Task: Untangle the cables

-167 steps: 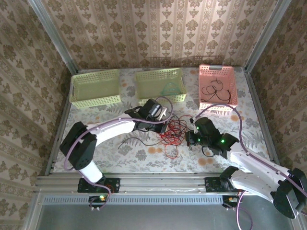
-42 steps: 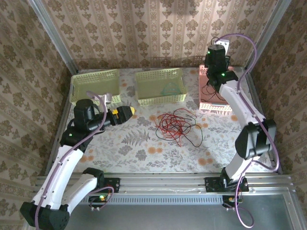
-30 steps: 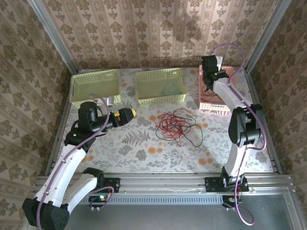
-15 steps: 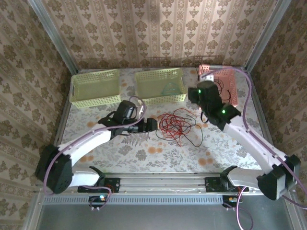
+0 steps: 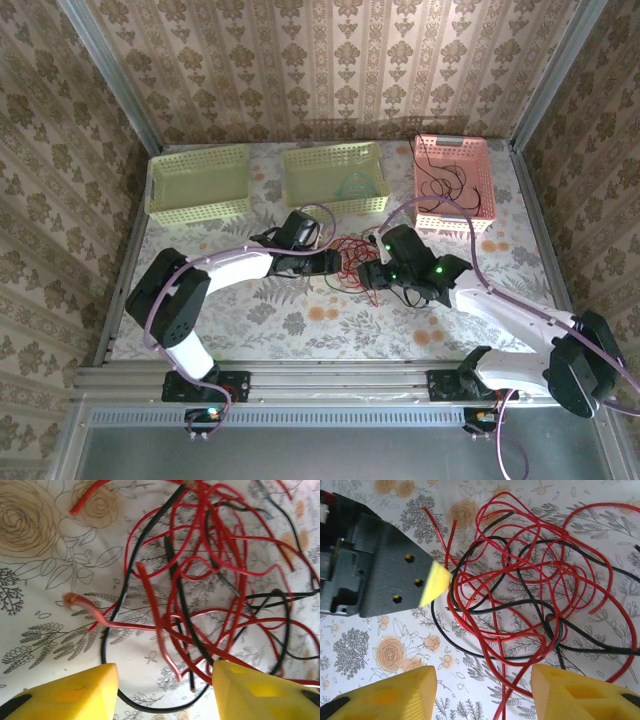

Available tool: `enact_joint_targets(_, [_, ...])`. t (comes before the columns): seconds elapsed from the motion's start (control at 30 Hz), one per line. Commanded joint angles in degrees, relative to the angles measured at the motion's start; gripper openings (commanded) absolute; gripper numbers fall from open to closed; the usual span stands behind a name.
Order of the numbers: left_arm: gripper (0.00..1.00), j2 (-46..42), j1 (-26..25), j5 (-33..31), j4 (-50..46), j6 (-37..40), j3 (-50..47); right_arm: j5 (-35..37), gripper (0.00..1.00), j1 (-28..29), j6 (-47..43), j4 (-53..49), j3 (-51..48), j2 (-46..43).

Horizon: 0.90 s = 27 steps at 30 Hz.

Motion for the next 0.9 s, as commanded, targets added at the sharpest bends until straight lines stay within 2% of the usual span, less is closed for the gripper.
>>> enact_joint_targets(0.0, [0.53,0.5,-1.2,-2.7,1.5,1.1,-0.8,2.9,0.55,1.3,-4.1,-1.2,3.0,4.1])
enact_joint_targets(0.13, [0.59,2.1,-2.0,-2.2,2.8,1.8,-1.2,5.1,0.53,3.2,-6.7,-2.4,6.4,10.0])
enact_joint_targets(0.23, [0.6,3.1,-2.3,-2.1,4.0,1.7,-1.3,6.5,0.38,3.7,-7.0,-3.0,7.8,14.0])
enact_joint_targets(0.37, [0.53,4.0,-2.4,-2.2,4.6,1.9,-1.5,7.0,0.2,3.9,-7.0,-2.9,7.6,14.0])
enact_joint_targets(0.57, [0.27,3.6,-2.4,-2.2,6.2,1.5,-3.0,10.4,0.11,3.9,-7.1,-3.4,6.7,12.4])
enact_joint_targets(0.67, [0.15,3.6,-2.4,-1.9,6.5,1.7,-3.1,11.4,0.01,3.9,-7.1,-3.4,6.7,11.4])
enact_joint_targets(0.77, [0.0,3.3,-2.3,-1.9,6.4,2.1,-3.3,12.6,0.0,3.9,-6.6,-2.6,6.3,8.6])
enact_joint_targets(0.87, [0.0,2.1,-2.1,-2.0,6.1,2.5,-4.2,14.4,0.0,3.9,-6.2,-1.0,5.0,5.3])
